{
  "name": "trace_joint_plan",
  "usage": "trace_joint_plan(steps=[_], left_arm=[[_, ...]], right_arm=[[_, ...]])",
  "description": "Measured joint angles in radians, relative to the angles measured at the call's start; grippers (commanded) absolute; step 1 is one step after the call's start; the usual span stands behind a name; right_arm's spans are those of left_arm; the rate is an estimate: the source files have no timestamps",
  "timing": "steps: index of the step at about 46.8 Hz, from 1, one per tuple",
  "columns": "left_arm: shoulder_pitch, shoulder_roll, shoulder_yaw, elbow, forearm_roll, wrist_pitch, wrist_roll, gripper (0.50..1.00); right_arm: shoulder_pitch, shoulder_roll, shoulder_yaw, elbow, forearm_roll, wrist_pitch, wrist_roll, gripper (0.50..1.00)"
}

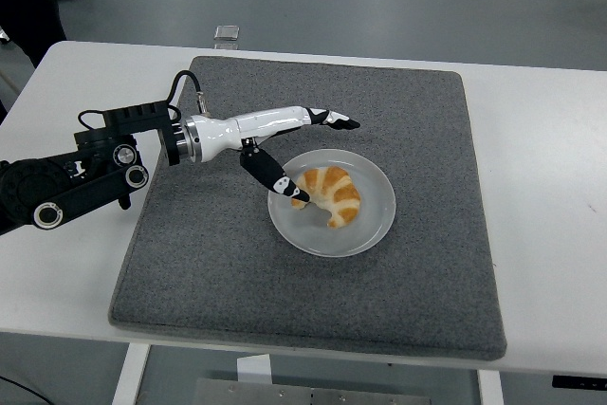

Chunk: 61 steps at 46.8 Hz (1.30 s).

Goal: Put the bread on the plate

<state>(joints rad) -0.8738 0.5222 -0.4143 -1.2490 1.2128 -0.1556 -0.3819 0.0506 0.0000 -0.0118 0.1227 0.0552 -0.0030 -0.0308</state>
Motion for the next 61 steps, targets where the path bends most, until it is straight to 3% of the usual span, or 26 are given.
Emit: trace_joint_plan(steps=[18, 30, 41, 52, 61], left_arm=[[-0.033, 0.123, -0.013, 0.017, -0.371, -0.025, -0.001, 0.996], [-0.021, 0.125, -0.028, 0.057, -0.422, -0.026, 0.000, 0.999], [-0.021, 0.115, -0.040, 0.141, -0.648, -0.031, 0.000, 0.996], [-0.035, 0.113, -0.044, 0.268, -0.909, -0.116, 0.007, 0.996], [-0.037, 0.112, -0.044, 0.382, -1.111, -0.256, 0.024, 0.996]], right_arm=[[0.000, 0.000, 0.001, 0.000, 0.000, 0.000, 0.000, 0.952], [0.000, 0.000, 0.001, 0.000, 0.000, 0.000, 0.000, 0.952], [0.000, 0.000, 0.000, 0.000, 0.000, 0.000, 0.000, 0.952], [0.000, 0.000, 0.001, 0.000, 0.000, 0.000, 0.000, 0.952], [0.000, 0.000, 0.001, 0.000, 0.000, 0.000, 0.000, 0.952]])
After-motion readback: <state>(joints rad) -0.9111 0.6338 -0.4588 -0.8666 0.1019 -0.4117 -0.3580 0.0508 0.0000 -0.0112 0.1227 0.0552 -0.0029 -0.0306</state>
